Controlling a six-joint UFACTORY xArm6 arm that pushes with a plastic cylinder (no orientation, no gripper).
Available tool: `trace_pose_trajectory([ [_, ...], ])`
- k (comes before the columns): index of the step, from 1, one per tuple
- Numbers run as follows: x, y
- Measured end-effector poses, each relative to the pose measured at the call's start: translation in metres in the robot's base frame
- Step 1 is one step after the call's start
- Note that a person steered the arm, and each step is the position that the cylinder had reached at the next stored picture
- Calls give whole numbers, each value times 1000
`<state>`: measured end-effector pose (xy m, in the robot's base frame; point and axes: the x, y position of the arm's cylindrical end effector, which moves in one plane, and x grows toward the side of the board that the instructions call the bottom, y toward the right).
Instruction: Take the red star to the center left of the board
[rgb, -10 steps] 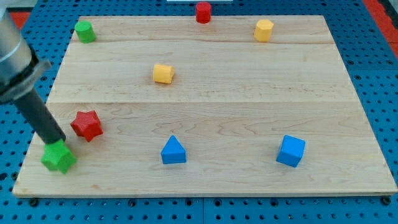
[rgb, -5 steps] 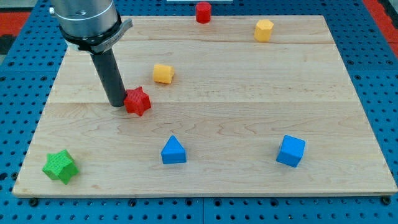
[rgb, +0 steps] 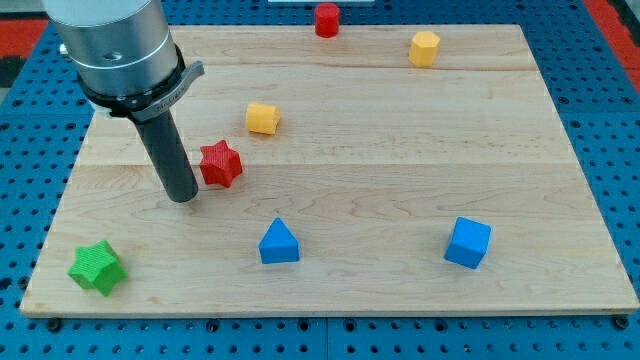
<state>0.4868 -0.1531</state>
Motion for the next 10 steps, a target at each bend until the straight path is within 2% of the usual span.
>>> trace_pose_trajectory([
  [7, -1, 5],
  [8, -14, 5],
  [10, -31, 83],
])
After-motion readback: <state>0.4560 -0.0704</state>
